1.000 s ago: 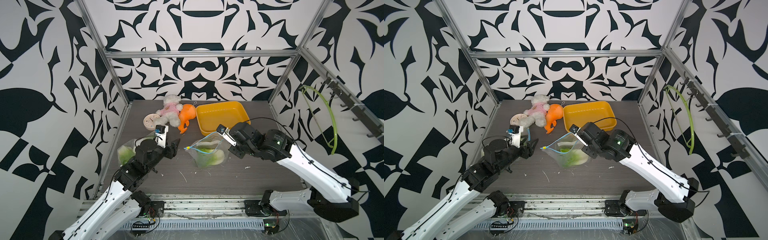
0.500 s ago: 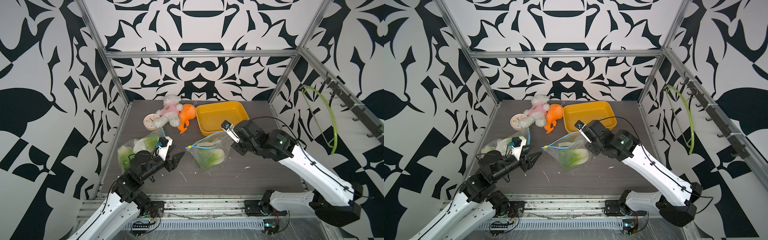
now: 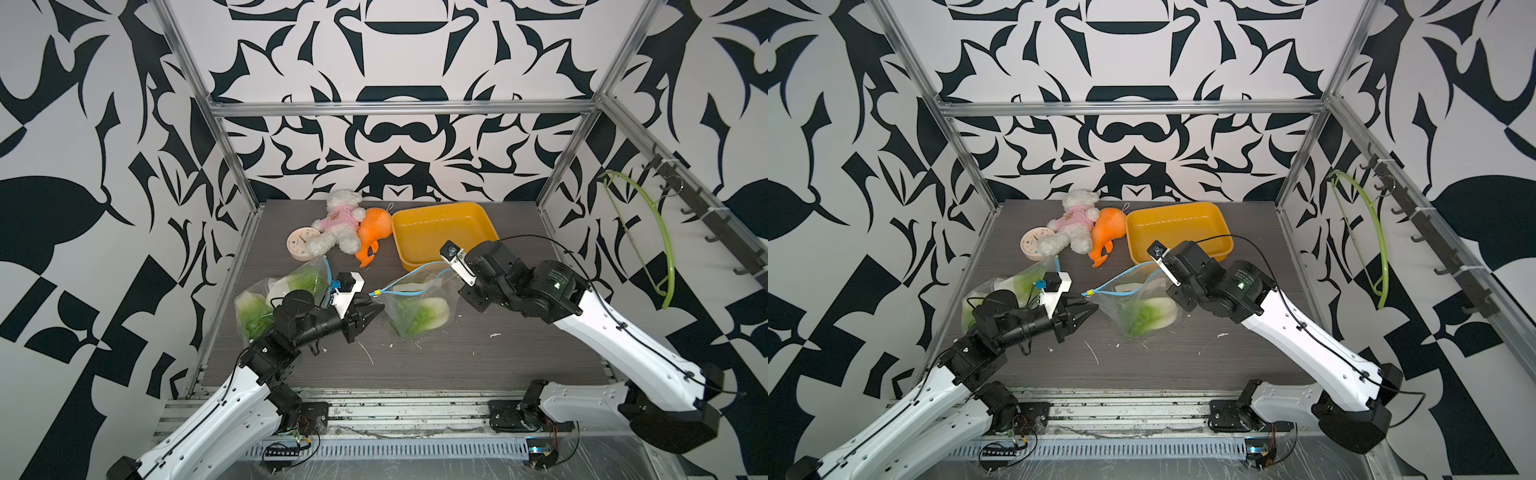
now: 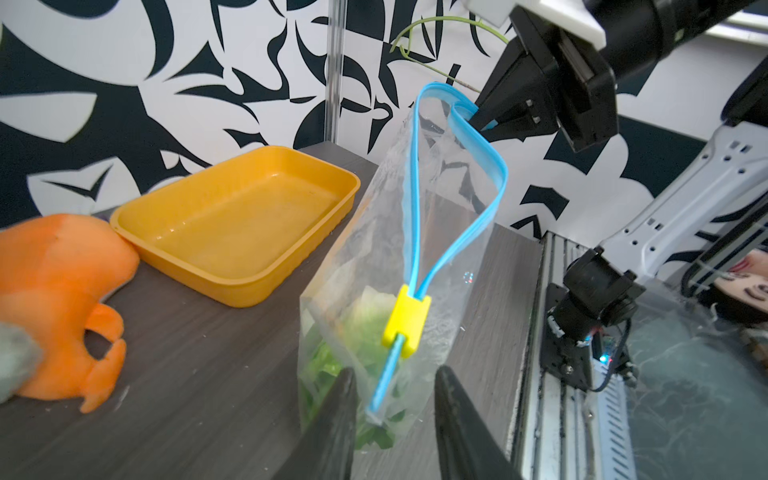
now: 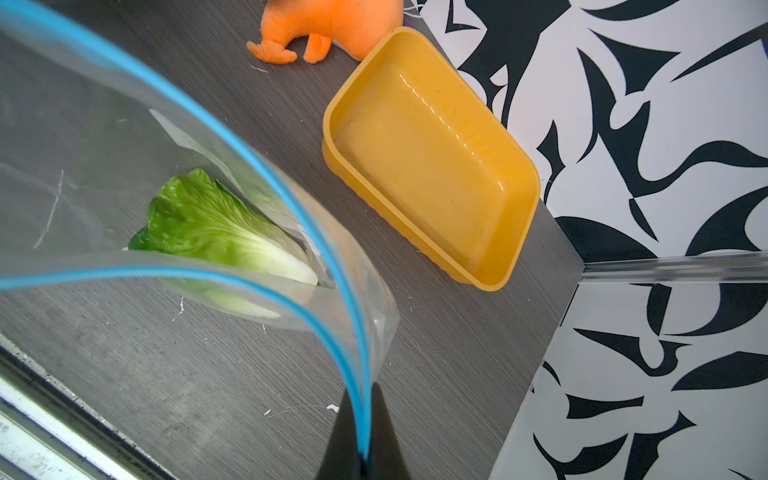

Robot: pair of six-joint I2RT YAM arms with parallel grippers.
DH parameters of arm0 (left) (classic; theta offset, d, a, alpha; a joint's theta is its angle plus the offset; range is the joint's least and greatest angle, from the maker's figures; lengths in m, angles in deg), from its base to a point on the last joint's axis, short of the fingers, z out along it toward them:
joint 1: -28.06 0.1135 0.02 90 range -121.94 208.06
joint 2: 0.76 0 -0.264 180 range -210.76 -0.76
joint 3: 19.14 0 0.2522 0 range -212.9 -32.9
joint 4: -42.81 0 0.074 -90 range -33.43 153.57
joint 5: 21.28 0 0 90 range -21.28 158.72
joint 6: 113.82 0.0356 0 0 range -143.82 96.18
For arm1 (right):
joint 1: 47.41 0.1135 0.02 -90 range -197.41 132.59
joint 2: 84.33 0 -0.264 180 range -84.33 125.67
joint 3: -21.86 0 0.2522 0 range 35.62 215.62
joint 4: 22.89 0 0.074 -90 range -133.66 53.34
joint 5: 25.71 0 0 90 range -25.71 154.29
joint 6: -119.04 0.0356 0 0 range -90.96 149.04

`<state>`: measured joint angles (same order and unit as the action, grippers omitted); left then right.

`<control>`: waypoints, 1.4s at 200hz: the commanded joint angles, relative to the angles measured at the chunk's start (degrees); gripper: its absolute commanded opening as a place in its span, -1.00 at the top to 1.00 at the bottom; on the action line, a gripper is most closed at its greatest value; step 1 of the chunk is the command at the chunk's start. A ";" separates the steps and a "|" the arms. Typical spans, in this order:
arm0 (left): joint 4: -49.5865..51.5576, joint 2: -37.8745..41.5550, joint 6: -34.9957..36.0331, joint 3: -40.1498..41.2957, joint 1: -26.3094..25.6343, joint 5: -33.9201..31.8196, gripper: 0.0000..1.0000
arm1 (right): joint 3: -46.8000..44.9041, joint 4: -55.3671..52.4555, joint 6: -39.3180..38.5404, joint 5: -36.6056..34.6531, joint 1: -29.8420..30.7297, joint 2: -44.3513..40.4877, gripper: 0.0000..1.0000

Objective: Put the chinese cabbages into a zipper bag and zip it
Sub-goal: Adjust the zipper food storage bag at the center of the board, then zip the zipper on the zipper food storage bag.

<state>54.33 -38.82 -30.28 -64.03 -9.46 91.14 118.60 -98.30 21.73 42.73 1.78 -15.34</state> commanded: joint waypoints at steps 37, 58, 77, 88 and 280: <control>-4.69 -2.10 0.78 -1.33 0.16 3.16 0.92 | 0.81 0.21 1.40 2.15 -0.20 -0.61 1.00; -3.80 -2.15 1.89 -2.47 0.16 3.25 1.00 | 1.89 0.93 1.60 4.37 -0.23 -1.34 1.00; -1.40 -2.69 3.47 -3.95 0.16 2.99 1.00 | 3.00 1.79 0.46 8.04 -0.17 -2.35 0.64; 0.74 -3.27 4.93 -5.43 0.14 3.47 1.00 | 4.76 1.63 -0.31 9.92 -0.20 -2.22 0.51; 15.14 -8.16 12.17 -18.17 0.16 5.71 1.00 | 23.71 8.59 -9.89 49.95 0.97 15.95 0.09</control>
<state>68.53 -47.43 -19.20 -79.83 -9.46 96.19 139.65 -92.03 13.44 89.13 2.19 0.93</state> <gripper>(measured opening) 0.038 0.455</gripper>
